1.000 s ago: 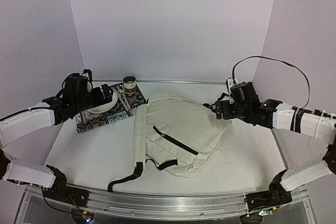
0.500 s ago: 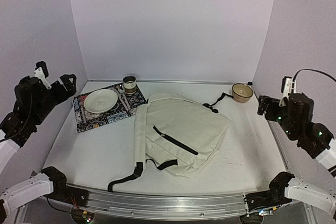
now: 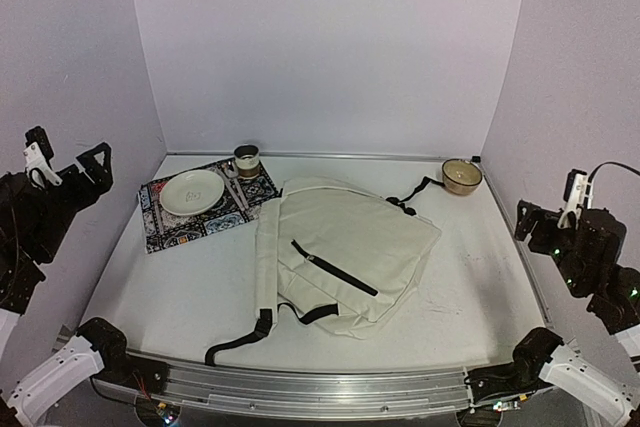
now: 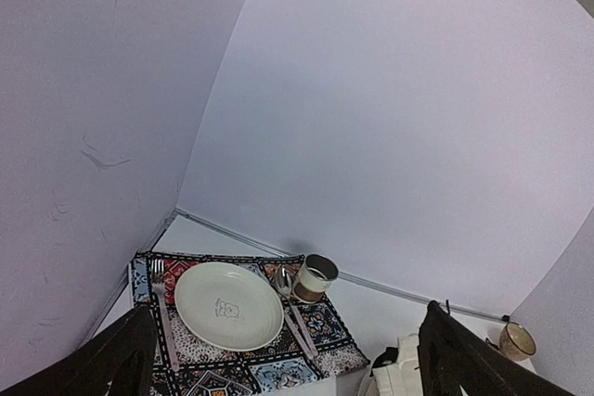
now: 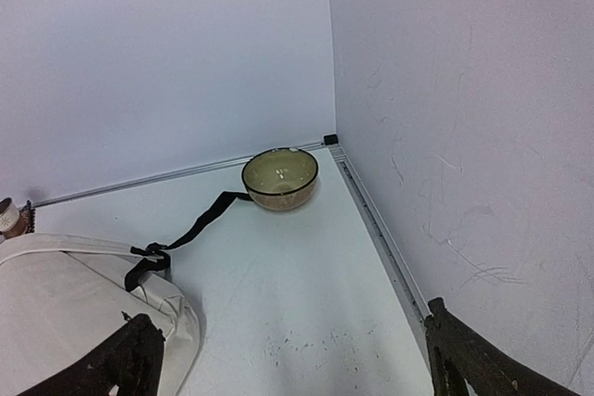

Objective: Pack the student bag

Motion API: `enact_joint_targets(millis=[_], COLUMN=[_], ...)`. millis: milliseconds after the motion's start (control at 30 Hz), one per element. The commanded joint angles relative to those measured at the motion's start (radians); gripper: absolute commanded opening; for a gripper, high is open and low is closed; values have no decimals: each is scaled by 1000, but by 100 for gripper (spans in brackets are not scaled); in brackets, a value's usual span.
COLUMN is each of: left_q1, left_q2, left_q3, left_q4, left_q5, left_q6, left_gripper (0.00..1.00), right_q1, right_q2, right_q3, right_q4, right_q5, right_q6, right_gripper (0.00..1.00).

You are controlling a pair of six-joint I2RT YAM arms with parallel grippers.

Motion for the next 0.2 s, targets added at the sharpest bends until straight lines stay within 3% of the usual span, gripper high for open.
enact_joint_targets(millis=[0, 167], left_q1=[0, 0], left_q2=[41, 44], left_q3=[2, -5], left_q4=[2, 0], left_q5=[-15, -15], left_q6=[25, 19], left_gripper=[100, 99], right_q1=[1, 2], right_q2=[-7, -6], right_q3=[-8, -5], right_q4=[-5, -6], right_q5=[37, 36], right_q6=[-13, -16], right_gripper=[98, 98])
